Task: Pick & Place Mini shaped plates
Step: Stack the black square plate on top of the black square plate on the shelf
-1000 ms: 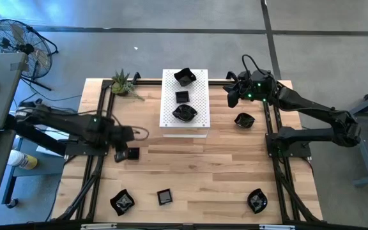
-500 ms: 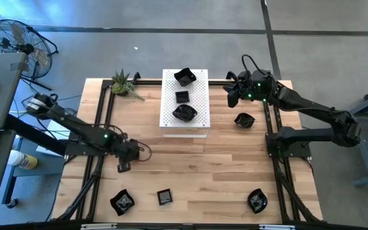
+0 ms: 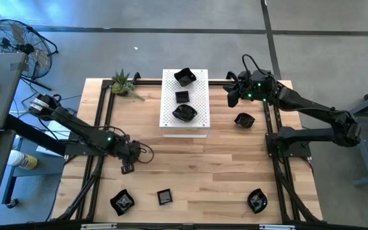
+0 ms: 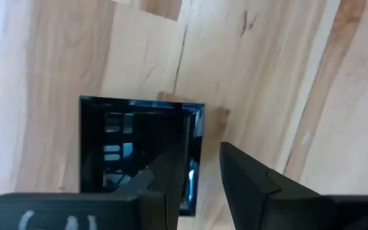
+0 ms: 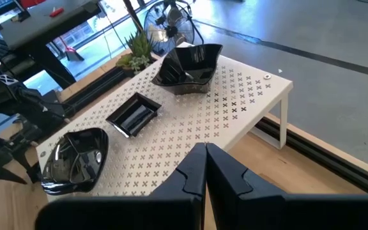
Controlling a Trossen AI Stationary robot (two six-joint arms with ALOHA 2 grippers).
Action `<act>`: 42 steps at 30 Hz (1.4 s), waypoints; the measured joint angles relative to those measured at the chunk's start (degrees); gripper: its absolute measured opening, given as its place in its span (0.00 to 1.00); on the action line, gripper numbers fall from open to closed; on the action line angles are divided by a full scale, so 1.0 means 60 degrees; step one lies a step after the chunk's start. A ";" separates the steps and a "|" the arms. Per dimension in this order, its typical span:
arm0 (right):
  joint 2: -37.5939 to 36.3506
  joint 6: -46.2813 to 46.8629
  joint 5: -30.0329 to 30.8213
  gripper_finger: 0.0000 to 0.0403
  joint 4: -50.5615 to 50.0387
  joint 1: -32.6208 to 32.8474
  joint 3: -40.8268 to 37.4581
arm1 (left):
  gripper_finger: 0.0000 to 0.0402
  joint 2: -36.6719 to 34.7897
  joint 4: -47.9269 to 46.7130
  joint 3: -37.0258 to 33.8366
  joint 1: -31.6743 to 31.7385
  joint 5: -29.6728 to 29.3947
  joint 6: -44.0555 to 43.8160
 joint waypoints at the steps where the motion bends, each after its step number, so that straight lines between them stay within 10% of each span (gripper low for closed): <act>1: 0.0000 -0.0005 0.0002 0.01 0.0002 0.0000 0.0000 | 0.25 0.0005 -0.0047 0.0001 0.0001 0.0022 -0.0001; 16: 0.0000 -0.0074 0.0011 0.01 0.0006 0.0001 0.0000 | 0.24 0.0002 -0.0837 0.0146 0.0001 -0.0233 -0.0283; 30: 0.0000 -0.0256 0.0015 0.01 0.0002 0.0002 0.0000 | 0.01 0.0002 -0.0861 0.0154 0.0001 -0.0126 -0.0248; 42: 0.0000 -0.0341 0.0014 0.00 0.0002 0.0001 0.0000 | 0.00 0.0002 -0.2867 0.2266 0.0008 -0.0769 0.0726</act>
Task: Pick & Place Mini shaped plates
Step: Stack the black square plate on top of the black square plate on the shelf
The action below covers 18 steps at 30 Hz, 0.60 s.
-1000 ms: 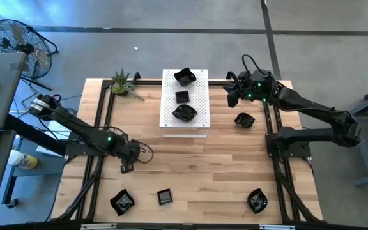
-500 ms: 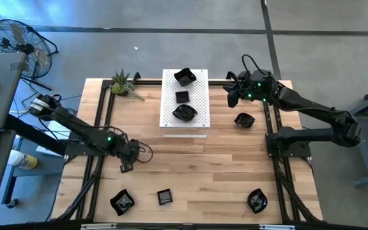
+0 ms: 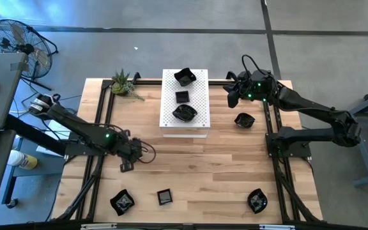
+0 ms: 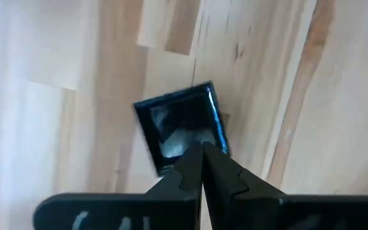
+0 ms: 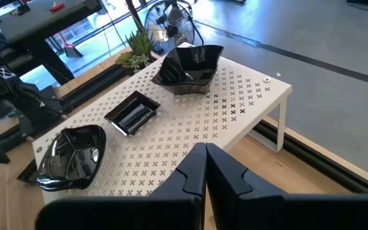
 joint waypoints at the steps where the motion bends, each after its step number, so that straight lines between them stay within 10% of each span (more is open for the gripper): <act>1: 0.0000 -0.0056 -0.0003 0.00 -0.0004 -0.0001 0.0000 | 0.00 -0.0016 -0.0240 0.0214 0.0000 -0.0089 0.0035; 18: 0.0004 -0.0213 -0.0010 0.01 -0.0004 0.0000 0.0000 | 0.11 -0.0189 -0.0438 -0.0354 0.0951 0.0513 -0.1720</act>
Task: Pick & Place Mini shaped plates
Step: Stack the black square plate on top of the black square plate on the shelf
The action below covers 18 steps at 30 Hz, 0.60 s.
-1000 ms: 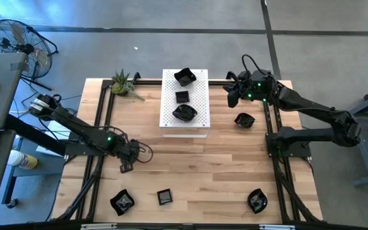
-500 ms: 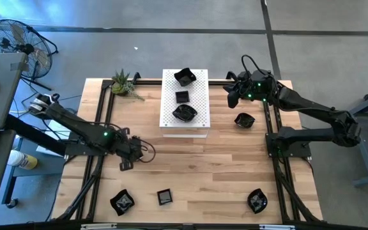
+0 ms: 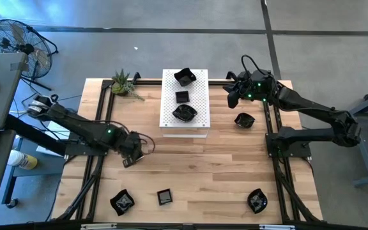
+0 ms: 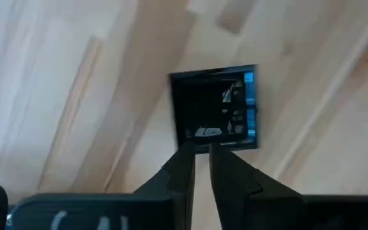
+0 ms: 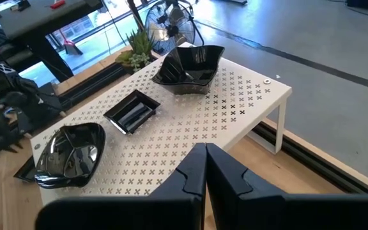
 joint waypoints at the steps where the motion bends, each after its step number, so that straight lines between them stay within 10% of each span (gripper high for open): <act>1: 0.0000 -0.0038 0.0000 0.01 0.0004 -0.0003 0.0000 | 0.11 -0.0171 0.0141 -0.0189 0.0192 0.0002 0.0004; 8: 0.0000 -0.0100 -0.0210 0.01 0.0021 0.0001 0.0000 | 0.01 -0.1691 0.1569 -0.1332 0.2213 0.0923 0.0938; 18: 0.0000 -0.0063 -0.0211 0.01 0.0076 0.0001 0.0000 | 0.17 -0.1987 0.1830 -0.1928 0.3366 0.2246 0.2729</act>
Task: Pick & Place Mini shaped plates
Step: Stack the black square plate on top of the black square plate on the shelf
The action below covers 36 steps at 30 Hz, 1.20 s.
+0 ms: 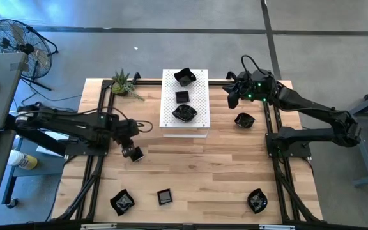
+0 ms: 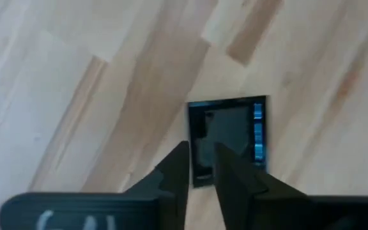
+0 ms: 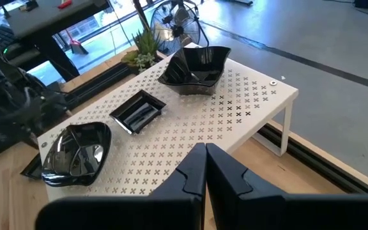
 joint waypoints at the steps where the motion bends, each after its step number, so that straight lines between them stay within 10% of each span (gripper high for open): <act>1: 0.0000 0.0004 0.0000 0.01 0.0002 0.0000 0.0000 | 0.19 0.0064 -0.0017 -0.0072 0.0010 0.0007 0.0005; 14: 0.0000 -0.0013 0.0022 0.01 0.0075 0.0000 0.0000 | 0.25 0.0614 0.0976 -0.0960 -0.0004 0.0510 -0.0720; 36: 0.0000 -0.0098 0.0033 0.01 0.0070 0.0000 0.0000 | 0.01 0.0374 0.1260 -0.1088 -0.0004 0.1289 -0.1711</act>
